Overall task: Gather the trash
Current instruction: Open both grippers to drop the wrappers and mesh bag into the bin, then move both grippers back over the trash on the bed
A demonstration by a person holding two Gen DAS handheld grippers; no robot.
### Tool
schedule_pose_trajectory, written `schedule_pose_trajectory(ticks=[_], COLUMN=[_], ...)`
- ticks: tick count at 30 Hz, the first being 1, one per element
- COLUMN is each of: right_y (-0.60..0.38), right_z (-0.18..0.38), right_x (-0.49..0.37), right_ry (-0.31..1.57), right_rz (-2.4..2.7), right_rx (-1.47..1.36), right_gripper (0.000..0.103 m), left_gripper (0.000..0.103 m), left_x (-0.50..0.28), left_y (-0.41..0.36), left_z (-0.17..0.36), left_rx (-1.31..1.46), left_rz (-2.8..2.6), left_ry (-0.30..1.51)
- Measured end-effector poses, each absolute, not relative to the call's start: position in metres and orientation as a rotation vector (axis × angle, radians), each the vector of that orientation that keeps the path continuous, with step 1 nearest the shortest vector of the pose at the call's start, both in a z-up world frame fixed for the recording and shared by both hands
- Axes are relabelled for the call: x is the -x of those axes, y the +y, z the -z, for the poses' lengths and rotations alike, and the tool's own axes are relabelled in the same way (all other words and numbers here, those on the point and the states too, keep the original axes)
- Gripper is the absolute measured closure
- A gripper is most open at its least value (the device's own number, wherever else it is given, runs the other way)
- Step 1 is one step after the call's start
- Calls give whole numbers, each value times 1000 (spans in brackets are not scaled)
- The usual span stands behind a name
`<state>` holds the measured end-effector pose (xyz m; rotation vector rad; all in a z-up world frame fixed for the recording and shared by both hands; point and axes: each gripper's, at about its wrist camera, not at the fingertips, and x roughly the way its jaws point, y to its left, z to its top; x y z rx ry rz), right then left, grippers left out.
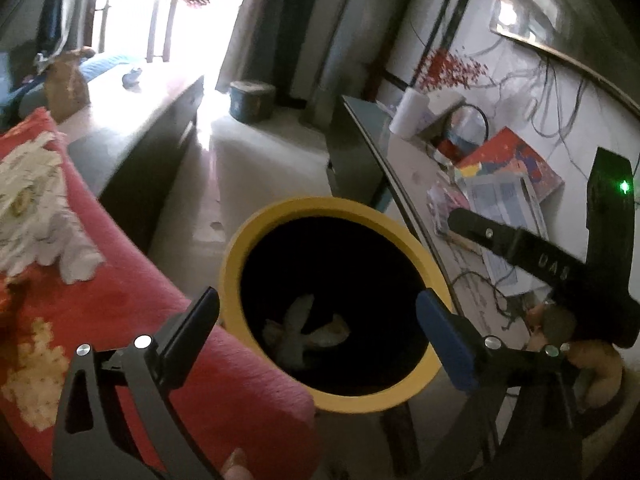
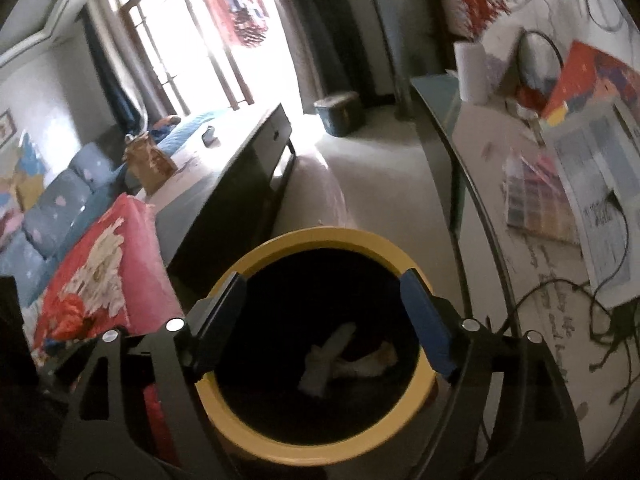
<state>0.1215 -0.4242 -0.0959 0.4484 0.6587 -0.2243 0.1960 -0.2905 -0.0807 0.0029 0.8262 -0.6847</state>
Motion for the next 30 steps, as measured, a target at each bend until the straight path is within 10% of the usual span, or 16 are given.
schedule_pose_trajectory(ticks=[30], right_y=[-308], right_z=[48], right_x=[-120], right_ry=[618], right_rz=[-111], right_rx=[-253], right_gripper=[19], left_gripper=[7], left_x=[-158], left_y=[-146], left_z=[21], left_rx=[143], left_rz=[377], left_ry=[614])
